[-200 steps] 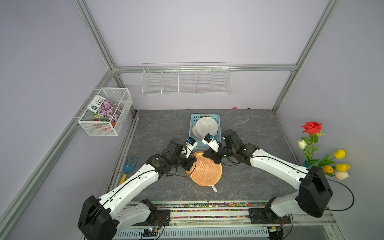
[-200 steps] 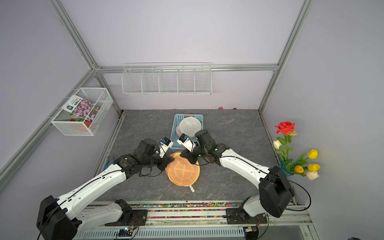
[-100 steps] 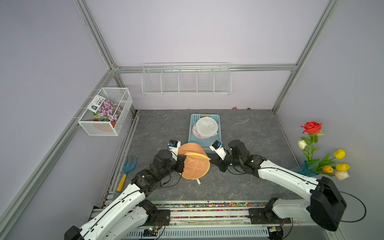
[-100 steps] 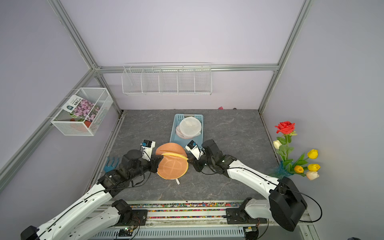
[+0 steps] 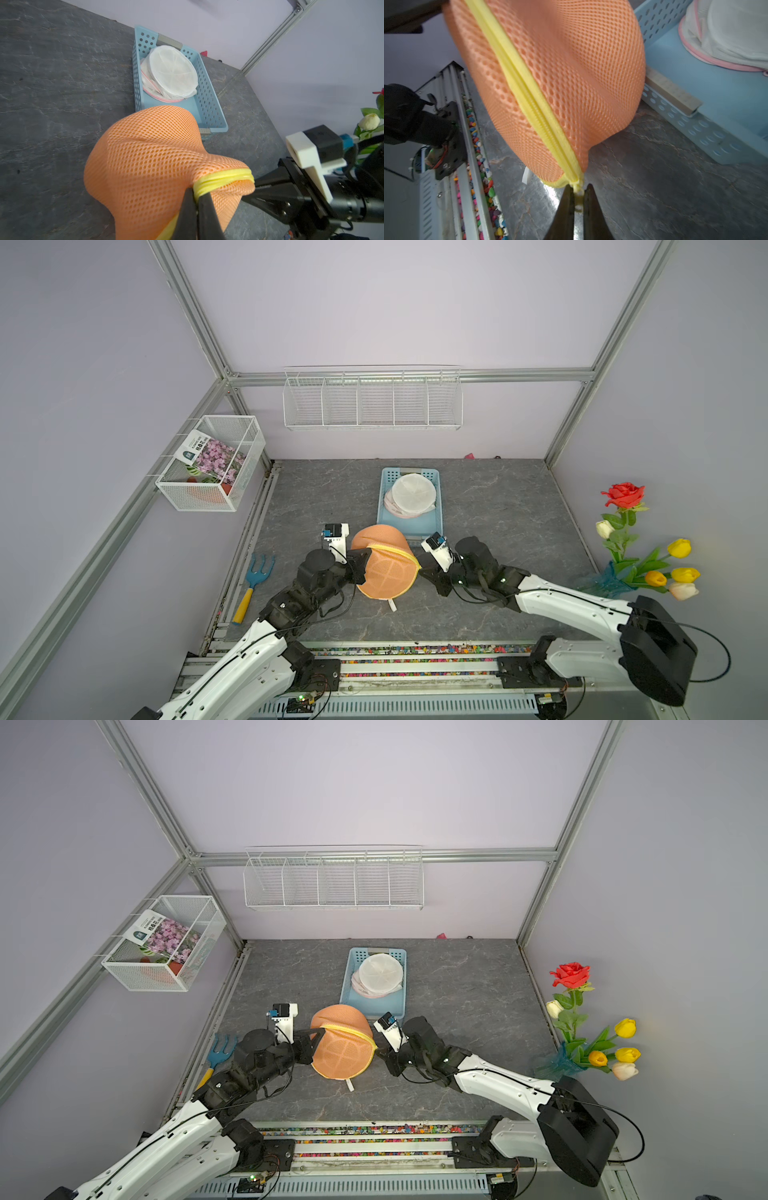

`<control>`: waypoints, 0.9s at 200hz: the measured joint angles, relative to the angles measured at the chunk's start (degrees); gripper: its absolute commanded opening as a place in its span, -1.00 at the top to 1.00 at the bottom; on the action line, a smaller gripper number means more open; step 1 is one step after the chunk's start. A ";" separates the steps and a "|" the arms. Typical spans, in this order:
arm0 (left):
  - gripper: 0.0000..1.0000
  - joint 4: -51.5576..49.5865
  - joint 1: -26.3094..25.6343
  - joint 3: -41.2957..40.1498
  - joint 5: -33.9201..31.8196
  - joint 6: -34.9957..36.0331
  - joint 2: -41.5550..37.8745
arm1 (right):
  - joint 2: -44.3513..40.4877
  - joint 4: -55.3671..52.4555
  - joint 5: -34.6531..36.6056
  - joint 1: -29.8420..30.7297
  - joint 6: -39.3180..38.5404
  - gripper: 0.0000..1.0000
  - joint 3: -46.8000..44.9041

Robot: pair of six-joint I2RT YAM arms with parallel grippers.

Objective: Turn the laundry bag inside out
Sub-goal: Zip the zipper on the laundry bag.

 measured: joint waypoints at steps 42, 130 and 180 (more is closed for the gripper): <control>1.00 -4.96 -5.70 -1.44 1.16 -4.13 -8.83 | 5.31 -3.69 5.14 -2.25 -3.15 1.00 9.92; -1.00 -15.04 -6.05 3.26 -7.34 -4.63 -13.77 | 10.08 -6.03 5.33 -2.67 -6.54 1.00 13.79; -0.78 -16.55 -2.47 14.56 -2.25 -1.29 -3.48 | 10.34 -8.02 4.20 -2.67 -7.74 1.00 15.17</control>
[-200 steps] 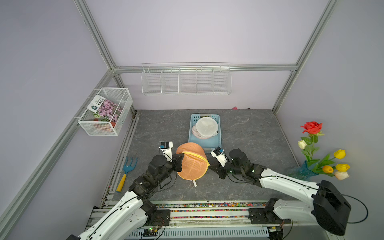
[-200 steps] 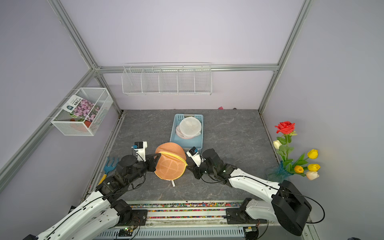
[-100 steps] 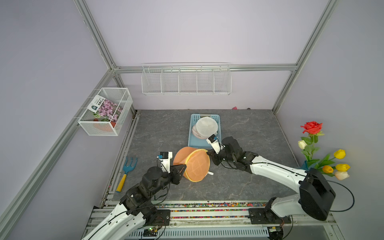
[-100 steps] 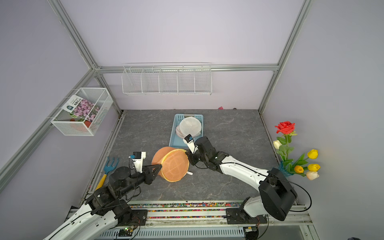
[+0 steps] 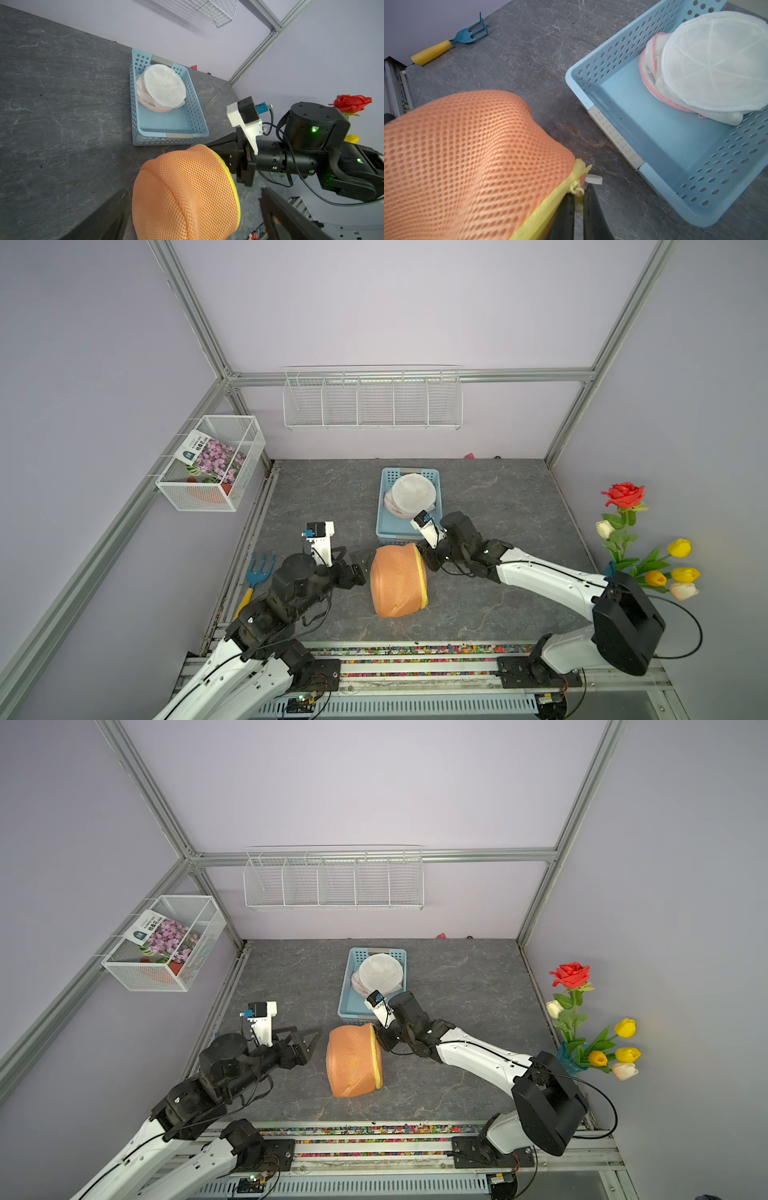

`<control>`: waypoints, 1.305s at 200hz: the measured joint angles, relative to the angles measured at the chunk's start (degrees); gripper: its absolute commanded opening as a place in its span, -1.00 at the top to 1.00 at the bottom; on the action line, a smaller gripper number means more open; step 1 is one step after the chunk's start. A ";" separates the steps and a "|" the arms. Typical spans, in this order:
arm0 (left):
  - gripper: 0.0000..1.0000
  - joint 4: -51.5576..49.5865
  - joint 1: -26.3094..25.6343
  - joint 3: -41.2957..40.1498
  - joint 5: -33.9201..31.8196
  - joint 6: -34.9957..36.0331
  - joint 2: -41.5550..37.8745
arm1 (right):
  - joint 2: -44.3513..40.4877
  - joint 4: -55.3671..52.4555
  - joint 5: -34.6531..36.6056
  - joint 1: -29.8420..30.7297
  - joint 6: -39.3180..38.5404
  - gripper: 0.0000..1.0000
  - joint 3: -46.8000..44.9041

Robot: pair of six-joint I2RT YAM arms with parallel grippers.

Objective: Turn the laundry bag inside out
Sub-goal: Zip the zipper on the laundry bag.

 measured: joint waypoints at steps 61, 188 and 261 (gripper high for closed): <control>-0.68 -3.15 -10.29 6.56 3.96 1.38 16.13 | -0.55 -4.94 4.85 4.48 4.11 1.00 0.85; -0.58 -11.76 -21.18 8.31 -5.60 0.46 23.54 | -0.57 -10.60 17.73 12.04 17.18 1.00 2.10; 0.29 -8.81 -21.24 8.63 -5.77 2.73 30.80 | -0.57 -11.04 18.43 14.10 18.91 1.00 3.37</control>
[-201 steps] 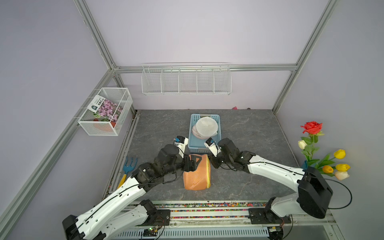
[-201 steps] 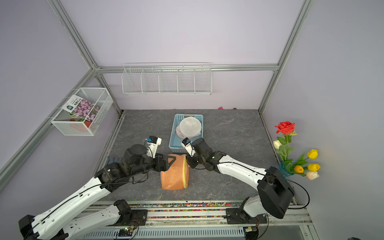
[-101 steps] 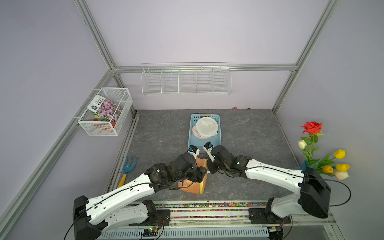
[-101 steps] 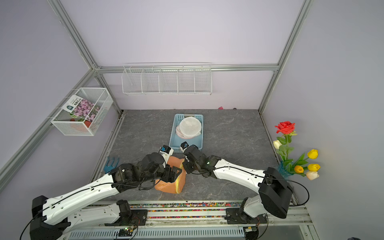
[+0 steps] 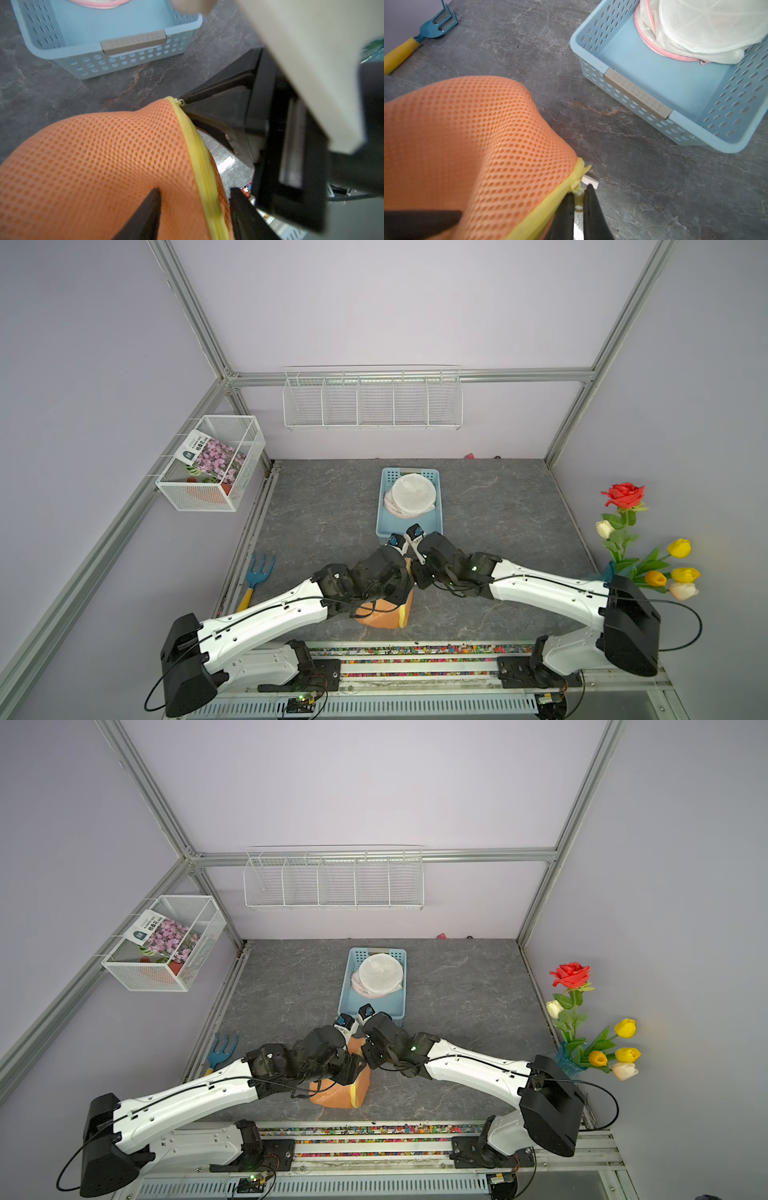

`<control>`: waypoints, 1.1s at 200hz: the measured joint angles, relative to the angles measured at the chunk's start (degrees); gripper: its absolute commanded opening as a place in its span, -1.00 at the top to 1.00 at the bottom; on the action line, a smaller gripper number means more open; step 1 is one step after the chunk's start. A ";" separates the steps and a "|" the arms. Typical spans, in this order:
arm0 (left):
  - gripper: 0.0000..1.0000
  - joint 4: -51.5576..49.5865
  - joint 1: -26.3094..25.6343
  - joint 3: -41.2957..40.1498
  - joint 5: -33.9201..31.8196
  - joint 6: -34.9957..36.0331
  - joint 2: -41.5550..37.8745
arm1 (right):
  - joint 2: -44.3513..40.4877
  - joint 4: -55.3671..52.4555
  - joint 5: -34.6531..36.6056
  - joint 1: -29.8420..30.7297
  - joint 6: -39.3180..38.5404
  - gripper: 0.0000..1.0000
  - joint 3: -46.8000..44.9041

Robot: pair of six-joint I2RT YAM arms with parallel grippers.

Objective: Turn the laundry bag inside out
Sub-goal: Zip the zipper on the laundry bag.

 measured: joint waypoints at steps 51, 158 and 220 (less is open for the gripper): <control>1.00 -2.45 -0.04 1.90 -2.12 -0.33 -0.07 | -1.75 -0.20 -0.66 0.07 1.03 1.00 -0.09; 1.00 1.88 10.12 -5.05 13.05 1.97 -25.03 | -15.50 17.99 -8.61 0.33 0.20 1.00 -15.02; 1.00 -0.57 10.95 -0.02 16.61 5.97 -19.98 | -20.52 16.09 -6.99 0.33 2.34 1.00 -20.55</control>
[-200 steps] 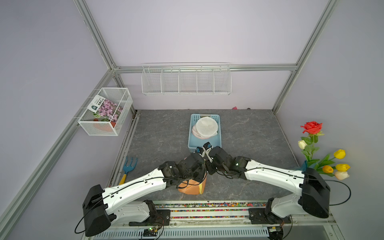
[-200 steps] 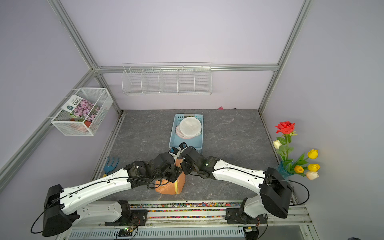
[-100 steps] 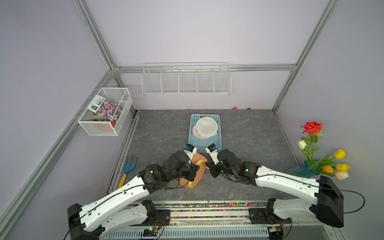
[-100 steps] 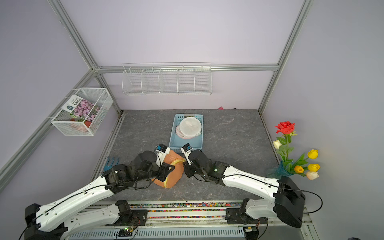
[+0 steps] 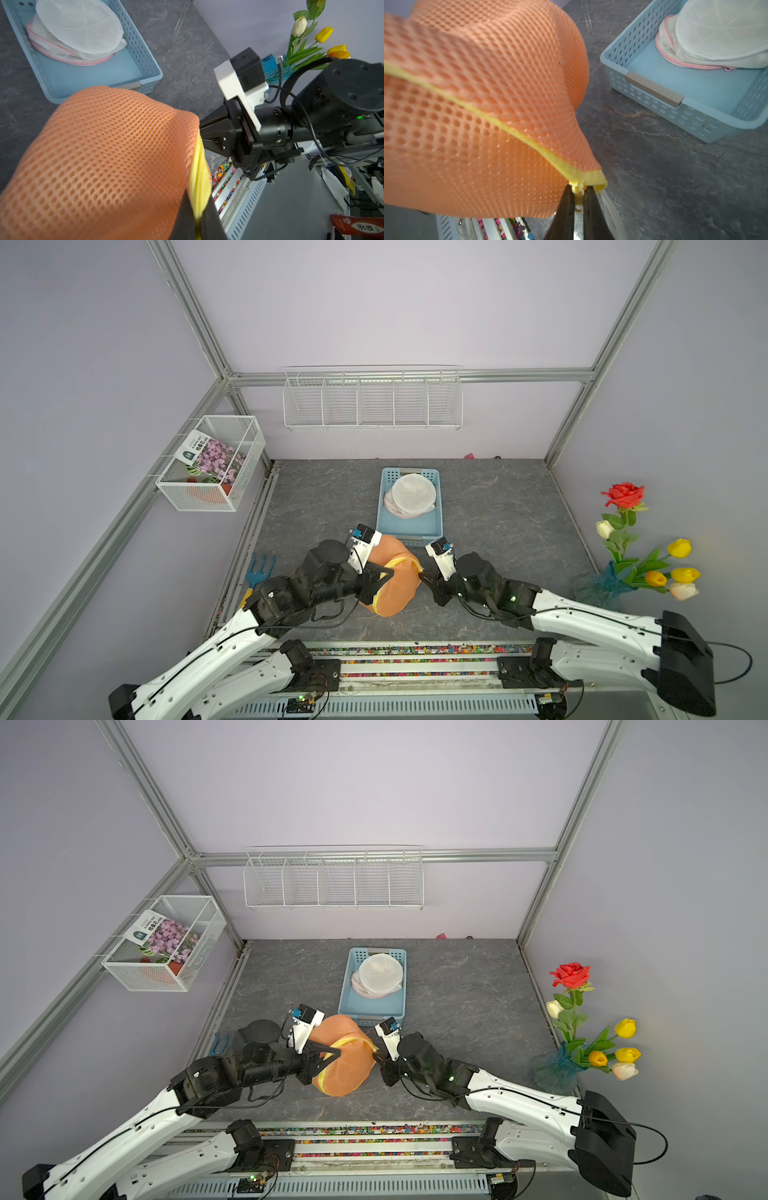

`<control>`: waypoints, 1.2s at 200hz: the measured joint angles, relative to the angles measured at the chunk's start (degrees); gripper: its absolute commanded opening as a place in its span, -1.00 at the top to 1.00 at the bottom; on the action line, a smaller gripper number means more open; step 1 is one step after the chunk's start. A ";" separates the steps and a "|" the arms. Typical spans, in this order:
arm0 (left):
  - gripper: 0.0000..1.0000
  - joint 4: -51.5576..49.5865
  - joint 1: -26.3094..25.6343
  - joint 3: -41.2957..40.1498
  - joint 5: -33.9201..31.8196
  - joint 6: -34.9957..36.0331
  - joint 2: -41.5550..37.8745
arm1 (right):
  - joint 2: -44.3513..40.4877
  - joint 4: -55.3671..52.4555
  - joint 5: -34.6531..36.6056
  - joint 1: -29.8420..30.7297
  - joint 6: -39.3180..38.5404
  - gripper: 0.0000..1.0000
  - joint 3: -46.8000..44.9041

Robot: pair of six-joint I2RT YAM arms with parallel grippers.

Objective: Turn the laundry bag inside out
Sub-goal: Zip the zipper on the laundry bag.

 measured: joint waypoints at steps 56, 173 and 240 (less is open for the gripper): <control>1.00 1.01 0.02 -2.99 -7.10 -0.76 -7.45 | -0.90 3.15 -2.40 0.00 2.36 1.00 -5.09; 1.00 5.64 0.79 -1.64 0.52 1.14 -1.29 | -16.22 -3.02 -4.13 1.36 -2.19 -0.79 -2.14; 1.00 2.99 1.18 0.35 18.05 4.57 1.75 | -4.33 -9.16 -7.45 0.20 -13.46 -0.75 13.07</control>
